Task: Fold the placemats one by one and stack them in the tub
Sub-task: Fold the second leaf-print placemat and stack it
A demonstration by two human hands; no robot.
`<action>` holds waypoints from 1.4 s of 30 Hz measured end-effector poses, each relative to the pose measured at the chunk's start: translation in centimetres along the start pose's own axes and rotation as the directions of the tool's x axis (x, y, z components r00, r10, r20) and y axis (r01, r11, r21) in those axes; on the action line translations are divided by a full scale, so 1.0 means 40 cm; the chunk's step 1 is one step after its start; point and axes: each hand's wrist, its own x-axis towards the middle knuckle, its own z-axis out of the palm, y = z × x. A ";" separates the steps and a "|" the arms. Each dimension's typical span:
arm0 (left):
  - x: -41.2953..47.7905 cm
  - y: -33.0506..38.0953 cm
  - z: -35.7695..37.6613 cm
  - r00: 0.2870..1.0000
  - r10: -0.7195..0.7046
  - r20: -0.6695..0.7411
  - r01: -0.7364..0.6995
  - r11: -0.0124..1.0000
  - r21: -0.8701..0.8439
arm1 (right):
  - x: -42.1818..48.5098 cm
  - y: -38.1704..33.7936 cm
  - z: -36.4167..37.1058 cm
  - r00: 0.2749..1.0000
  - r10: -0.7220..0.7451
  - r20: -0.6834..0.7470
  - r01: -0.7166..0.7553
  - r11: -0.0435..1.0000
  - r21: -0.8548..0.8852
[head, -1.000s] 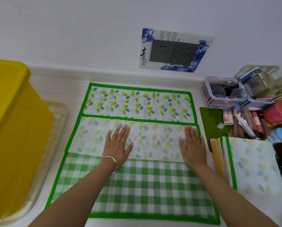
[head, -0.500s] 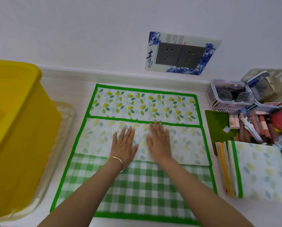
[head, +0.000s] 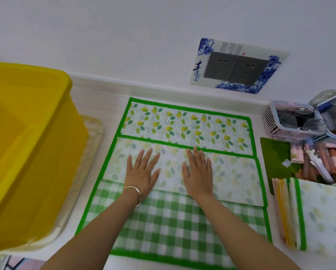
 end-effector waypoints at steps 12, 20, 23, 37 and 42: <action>-0.025 -0.102 -0.037 0.992 -0.113 0.048 0.117 0.990 -0.078 | -0.004 0.009 -0.013 0.999 -0.021 0.045 0.018 0.998 0.066; -0.060 -0.030 -0.048 0.922 0.386 0.026 -0.387 0.922 0.016 | -0.116 0.126 -0.065 0.902 -0.420 0.097 0.421 0.907 0.014; -0.061 -0.009 -0.040 0.873 0.479 0.088 -0.484 0.874 0.041 | -0.139 0.173 -0.076 0.867 -0.469 0.170 0.480 0.877 -0.029; -0.067 0.003 -0.047 0.890 0.417 0.184 -0.420 0.907 -0.023 | -0.131 0.253 -0.104 0.803 -0.576 0.152 0.593 0.796 -0.118; -0.061 0.006 -0.046 0.900 0.404 0.162 -0.405 0.914 -0.031 | -0.133 0.251 -0.120 0.847 -0.514 0.139 0.522 0.852 -0.028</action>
